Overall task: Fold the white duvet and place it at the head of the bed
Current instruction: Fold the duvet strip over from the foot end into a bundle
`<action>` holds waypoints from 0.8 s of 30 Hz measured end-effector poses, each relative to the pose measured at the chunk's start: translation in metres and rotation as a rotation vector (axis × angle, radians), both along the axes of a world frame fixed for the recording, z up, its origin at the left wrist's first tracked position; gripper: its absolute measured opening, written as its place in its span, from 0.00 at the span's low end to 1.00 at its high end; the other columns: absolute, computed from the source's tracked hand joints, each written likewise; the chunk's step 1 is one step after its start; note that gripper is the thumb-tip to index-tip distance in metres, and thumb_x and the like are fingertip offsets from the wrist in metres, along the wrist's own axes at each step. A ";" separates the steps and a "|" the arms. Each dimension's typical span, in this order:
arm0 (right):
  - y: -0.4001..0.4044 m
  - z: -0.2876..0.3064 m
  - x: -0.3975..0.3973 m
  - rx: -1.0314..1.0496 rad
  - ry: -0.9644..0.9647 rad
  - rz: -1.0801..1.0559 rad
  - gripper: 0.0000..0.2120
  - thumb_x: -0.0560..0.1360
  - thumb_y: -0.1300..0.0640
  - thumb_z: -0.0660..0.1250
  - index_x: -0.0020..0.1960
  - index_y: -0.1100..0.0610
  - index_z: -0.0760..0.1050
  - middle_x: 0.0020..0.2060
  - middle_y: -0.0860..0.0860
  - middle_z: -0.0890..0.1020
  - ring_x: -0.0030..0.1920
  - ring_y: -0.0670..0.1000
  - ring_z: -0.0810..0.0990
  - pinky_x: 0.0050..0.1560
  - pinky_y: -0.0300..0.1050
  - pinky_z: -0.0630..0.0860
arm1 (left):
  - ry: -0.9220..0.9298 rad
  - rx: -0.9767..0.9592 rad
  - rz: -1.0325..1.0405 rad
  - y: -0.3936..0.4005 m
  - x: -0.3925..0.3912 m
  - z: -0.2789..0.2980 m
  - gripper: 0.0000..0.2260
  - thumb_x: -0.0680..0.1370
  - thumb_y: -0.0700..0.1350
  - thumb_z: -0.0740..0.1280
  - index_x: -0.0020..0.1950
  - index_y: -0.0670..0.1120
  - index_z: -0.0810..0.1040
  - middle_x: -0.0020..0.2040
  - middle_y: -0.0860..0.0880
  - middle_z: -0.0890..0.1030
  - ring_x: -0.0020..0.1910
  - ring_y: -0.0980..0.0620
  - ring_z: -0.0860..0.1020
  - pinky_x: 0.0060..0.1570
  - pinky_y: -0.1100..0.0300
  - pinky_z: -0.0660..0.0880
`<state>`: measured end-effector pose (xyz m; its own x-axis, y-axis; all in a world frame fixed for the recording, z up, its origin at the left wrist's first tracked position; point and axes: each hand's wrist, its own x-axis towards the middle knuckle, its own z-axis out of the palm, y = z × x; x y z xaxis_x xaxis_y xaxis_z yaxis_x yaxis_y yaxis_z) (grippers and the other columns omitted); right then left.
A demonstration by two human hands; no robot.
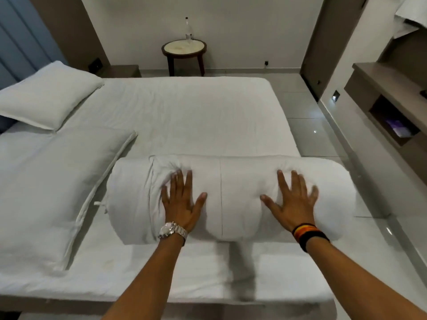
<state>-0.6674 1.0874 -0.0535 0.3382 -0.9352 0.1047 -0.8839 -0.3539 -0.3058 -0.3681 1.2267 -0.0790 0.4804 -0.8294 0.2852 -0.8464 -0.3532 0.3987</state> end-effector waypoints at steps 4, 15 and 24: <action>-0.078 -0.039 0.029 -0.110 0.186 -0.020 0.44 0.75 0.20 0.44 0.85 0.40 0.41 0.85 0.56 0.48 0.84 0.60 0.41 0.71 0.81 0.37 | -0.224 0.020 0.040 -0.080 0.041 -0.027 0.37 0.80 0.71 0.51 0.85 0.57 0.49 0.86 0.50 0.47 0.84 0.44 0.44 0.75 0.34 0.35; -0.241 -0.195 0.120 -0.114 0.299 -0.022 0.41 0.78 0.23 0.46 0.85 0.42 0.48 0.83 0.60 0.55 0.83 0.65 0.44 0.70 0.84 0.40 | -0.212 0.126 0.044 -0.257 0.120 -0.176 0.33 0.83 0.67 0.52 0.84 0.53 0.57 0.83 0.44 0.62 0.83 0.42 0.53 0.79 0.37 0.39; -0.254 -0.152 0.129 0.096 0.372 -0.007 0.43 0.75 0.20 0.38 0.85 0.40 0.47 0.83 0.57 0.56 0.83 0.62 0.48 0.71 0.81 0.37 | -0.126 0.237 0.044 -0.263 0.118 -0.137 0.33 0.83 0.67 0.50 0.84 0.50 0.61 0.81 0.41 0.65 0.82 0.40 0.55 0.79 0.36 0.40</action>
<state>-0.5383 0.8337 -0.2055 0.3303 -0.9372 -0.1119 -0.9429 -0.3329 0.0051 -0.2499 0.9635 -0.2164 0.4902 -0.8594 0.1455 -0.8660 -0.4612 0.1935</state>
